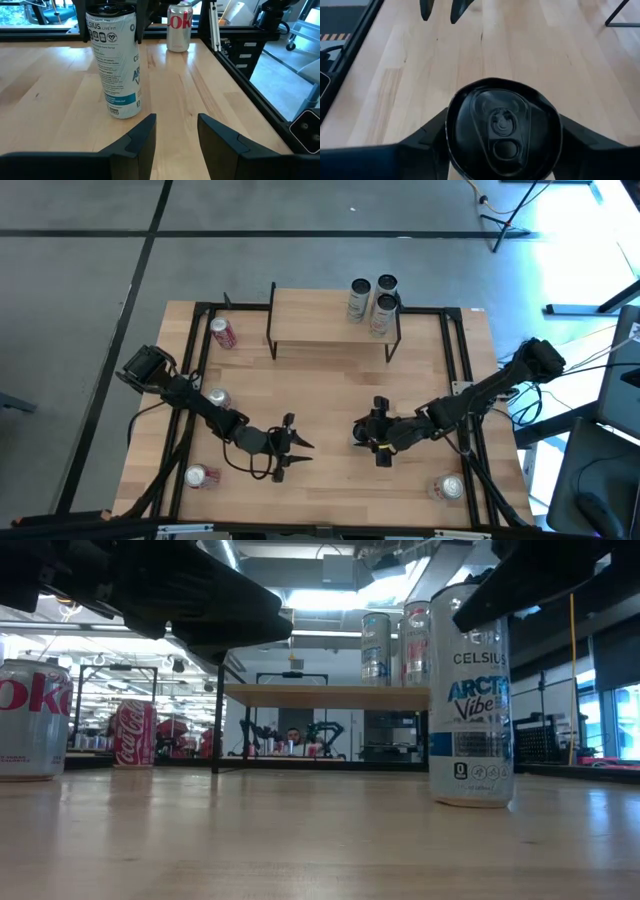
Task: Place canned beverage on shelf
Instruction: Put the white blue soda can on the shelf aligned with the other white blue soda can
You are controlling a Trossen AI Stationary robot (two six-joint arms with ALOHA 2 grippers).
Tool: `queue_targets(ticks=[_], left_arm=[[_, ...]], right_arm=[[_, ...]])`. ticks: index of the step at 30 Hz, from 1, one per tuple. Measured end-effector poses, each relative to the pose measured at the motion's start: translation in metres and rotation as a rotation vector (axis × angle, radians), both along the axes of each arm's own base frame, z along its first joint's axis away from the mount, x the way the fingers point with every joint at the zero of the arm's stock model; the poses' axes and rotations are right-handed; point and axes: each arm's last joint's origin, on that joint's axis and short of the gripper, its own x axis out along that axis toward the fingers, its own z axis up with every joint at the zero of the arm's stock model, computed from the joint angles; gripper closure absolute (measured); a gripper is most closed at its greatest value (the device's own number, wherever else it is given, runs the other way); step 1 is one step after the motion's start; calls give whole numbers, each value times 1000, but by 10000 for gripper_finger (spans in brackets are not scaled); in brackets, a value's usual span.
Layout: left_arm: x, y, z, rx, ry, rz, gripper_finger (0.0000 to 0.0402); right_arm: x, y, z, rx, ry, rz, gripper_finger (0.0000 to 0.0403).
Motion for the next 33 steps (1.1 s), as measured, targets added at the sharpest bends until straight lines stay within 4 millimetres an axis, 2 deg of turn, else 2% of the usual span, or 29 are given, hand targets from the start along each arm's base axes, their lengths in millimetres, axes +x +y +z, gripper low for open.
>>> queue_targets(ticks=[6,11,15,18,24,28,33], left_arm=[[0,0,0,0,0,1,264],[0,0,0,0,0,1,264],[0,0,0,-5,-1,10,264],[1,2,0,-5,-1,18,264],[1,2,0,-4,-1,21,264],[1,2,0,17,-3,15,264],[1,2,0,21,-4,14,264]], right_arm=[[3,-2,13,-40,3,17,181],[12,-8,57,-83,-15,-2,181],[20,-22,94,-140,-6,-32,181],[26,-41,126,-182,-37,-83,181],[32,-91,172,-251,-78,-206,181],[31,-131,185,-224,-71,-264,181],[26,-185,184,-159,-47,-319,181]])
